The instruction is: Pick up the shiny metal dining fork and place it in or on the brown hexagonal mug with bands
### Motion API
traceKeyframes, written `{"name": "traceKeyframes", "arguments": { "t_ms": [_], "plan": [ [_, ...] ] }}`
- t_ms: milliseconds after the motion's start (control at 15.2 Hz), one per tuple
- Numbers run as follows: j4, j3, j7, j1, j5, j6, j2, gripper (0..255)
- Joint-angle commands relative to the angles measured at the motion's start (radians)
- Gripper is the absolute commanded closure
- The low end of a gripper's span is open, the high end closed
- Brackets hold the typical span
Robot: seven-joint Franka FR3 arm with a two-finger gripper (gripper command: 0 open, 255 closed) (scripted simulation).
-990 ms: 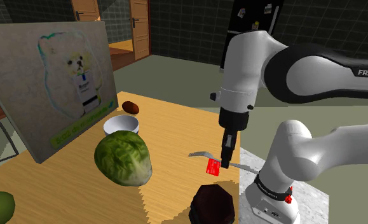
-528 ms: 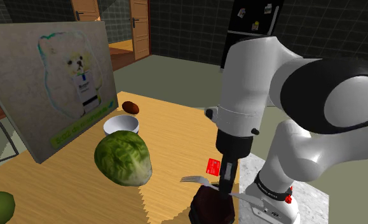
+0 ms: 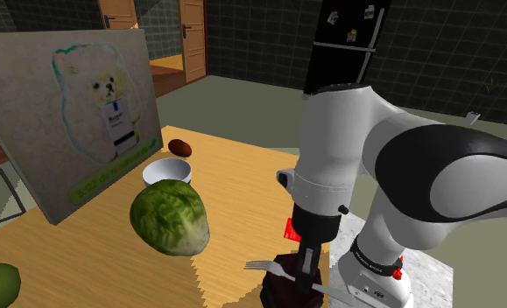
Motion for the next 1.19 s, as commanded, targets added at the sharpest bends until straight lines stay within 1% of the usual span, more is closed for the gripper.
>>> {"name": "traceKeyframes", "arguments": {
  "t_ms": [0, 132, 594, 660, 990, 1122],
  "plan": [
    [-0.019, 0.015, -0.007, 0.002, 0.014, 0.024, 0.005, 255],
    [-0.037, 0.03, -0.014, 0.004, 0.028, 0.048, 0.011, 255],
    [-0.037, 0.03, -0.014, 0.004, 0.028, 0.047, 0.011, 255],
    [-0.037, 0.03, -0.015, 0.003, 0.028, 0.049, 0.012, 0],
    [-0.037, 0.03, -0.014, 0.004, 0.028, 0.047, 0.011, 0],
    [0.01, -0.019, -0.007, -0.008, -0.017, -0.016, -0.002, 0]
  ]
}}
